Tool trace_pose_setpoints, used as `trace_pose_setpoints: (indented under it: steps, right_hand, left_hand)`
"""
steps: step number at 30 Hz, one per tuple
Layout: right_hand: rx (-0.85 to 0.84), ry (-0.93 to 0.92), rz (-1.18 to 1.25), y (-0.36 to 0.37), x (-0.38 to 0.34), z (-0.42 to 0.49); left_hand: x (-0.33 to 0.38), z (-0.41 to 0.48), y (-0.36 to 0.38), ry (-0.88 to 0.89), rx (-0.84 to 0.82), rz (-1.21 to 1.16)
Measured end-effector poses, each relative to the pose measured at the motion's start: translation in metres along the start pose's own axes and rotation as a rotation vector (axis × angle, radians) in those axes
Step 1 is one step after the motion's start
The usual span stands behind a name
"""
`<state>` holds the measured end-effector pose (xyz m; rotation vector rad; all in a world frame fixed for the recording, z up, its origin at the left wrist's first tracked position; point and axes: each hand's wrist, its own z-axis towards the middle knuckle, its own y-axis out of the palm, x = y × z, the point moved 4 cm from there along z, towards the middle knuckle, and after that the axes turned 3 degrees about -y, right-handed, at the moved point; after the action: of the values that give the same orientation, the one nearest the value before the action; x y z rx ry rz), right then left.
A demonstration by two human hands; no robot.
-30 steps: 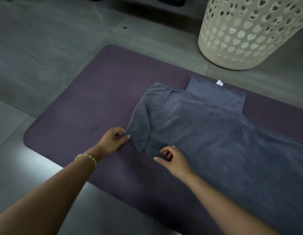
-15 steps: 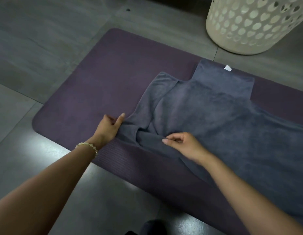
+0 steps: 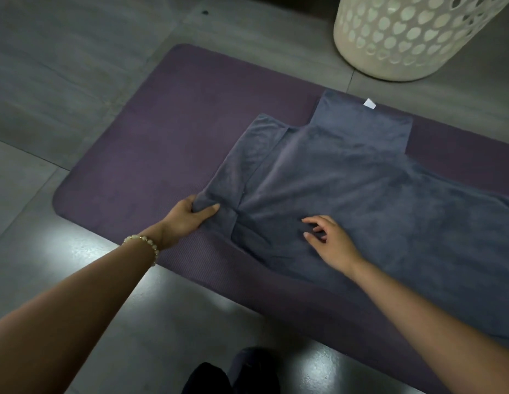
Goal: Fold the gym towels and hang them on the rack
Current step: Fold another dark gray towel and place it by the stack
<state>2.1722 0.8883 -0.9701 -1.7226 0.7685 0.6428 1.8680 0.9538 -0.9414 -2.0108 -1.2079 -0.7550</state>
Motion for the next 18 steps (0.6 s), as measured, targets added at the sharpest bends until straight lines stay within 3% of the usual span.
trace_pose_setpoints:
  steps: [6, 15, 18]
  right_hand:
    - [-0.028, 0.096, -0.154, -0.084, 0.048, -0.025]
    - [-0.021, 0.31, -0.088, -0.213, 0.127, -0.096]
    - [0.086, 0.355, -0.04, -0.24, 0.156, -0.127]
  left_hand:
    - [0.064, -0.003, 0.074, 0.014, -0.131, -0.172]
    - [0.17, -0.014, 0.247, 0.104, -0.358, -0.277]
    - [0.202, -0.025, 0.316, 0.121, -0.445, -0.305]
